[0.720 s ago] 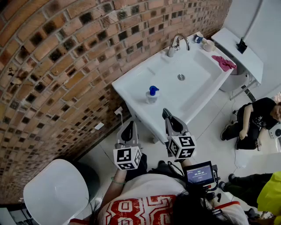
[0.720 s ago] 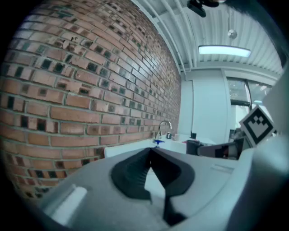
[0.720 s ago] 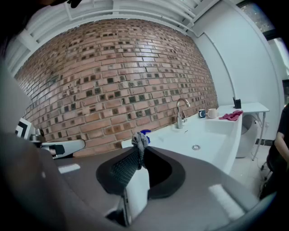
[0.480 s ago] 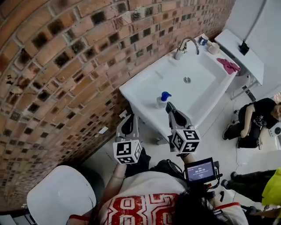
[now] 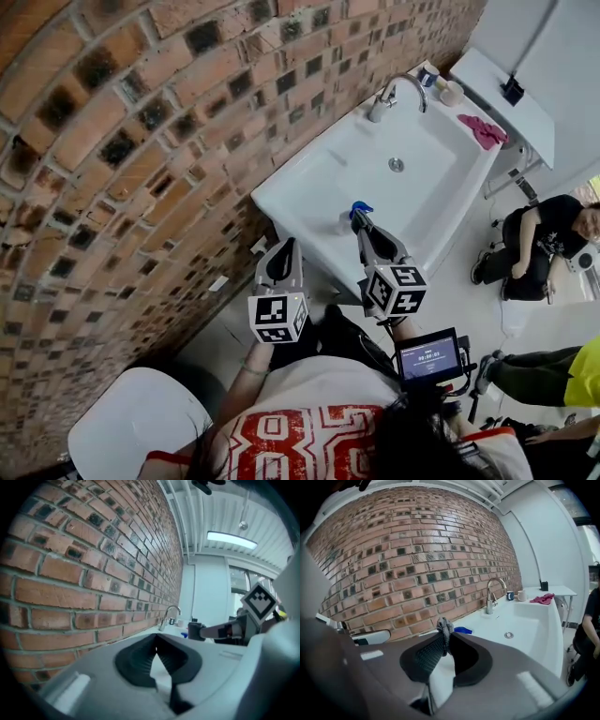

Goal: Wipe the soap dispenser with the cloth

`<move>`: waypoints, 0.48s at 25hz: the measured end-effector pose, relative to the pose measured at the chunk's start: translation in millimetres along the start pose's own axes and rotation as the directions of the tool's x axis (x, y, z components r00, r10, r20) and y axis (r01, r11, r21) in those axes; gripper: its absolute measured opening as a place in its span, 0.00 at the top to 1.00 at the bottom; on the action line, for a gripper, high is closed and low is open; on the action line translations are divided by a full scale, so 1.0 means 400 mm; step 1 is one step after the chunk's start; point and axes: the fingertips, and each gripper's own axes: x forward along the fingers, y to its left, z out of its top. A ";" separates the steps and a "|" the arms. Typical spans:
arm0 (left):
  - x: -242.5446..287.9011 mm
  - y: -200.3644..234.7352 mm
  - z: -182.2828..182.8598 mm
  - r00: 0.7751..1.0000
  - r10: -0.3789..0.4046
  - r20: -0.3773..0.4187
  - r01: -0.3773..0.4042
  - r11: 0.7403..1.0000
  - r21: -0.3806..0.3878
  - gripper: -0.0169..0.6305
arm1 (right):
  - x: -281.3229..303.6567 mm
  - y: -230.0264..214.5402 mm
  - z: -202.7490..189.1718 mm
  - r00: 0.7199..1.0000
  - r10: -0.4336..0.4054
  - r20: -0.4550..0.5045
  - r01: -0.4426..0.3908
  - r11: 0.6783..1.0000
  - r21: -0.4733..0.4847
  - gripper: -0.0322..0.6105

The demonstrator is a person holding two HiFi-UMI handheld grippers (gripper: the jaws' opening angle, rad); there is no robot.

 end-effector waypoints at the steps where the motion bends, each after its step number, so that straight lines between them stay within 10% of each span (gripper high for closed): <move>1: 0.008 -0.001 0.002 1.000 -0.003 -0.001 0.003 1.000 0.000 0.97 | 0.009 0.000 0.004 1.000 0.005 -0.005 -0.005 1.000 0.022 0.88; 6: 0.047 0.013 0.013 1.000 0.014 -0.004 -0.014 1.000 -0.018 0.97 | 0.048 -0.002 0.001 0.996 0.059 -0.064 -0.046 0.981 0.191 0.88; 12: 0.087 0.005 0.018 1.000 0.020 -0.009 -0.021 0.999 -0.033 0.97 | 0.043 -0.014 -0.012 0.989 0.094 -0.115 -0.074 0.983 0.166 0.88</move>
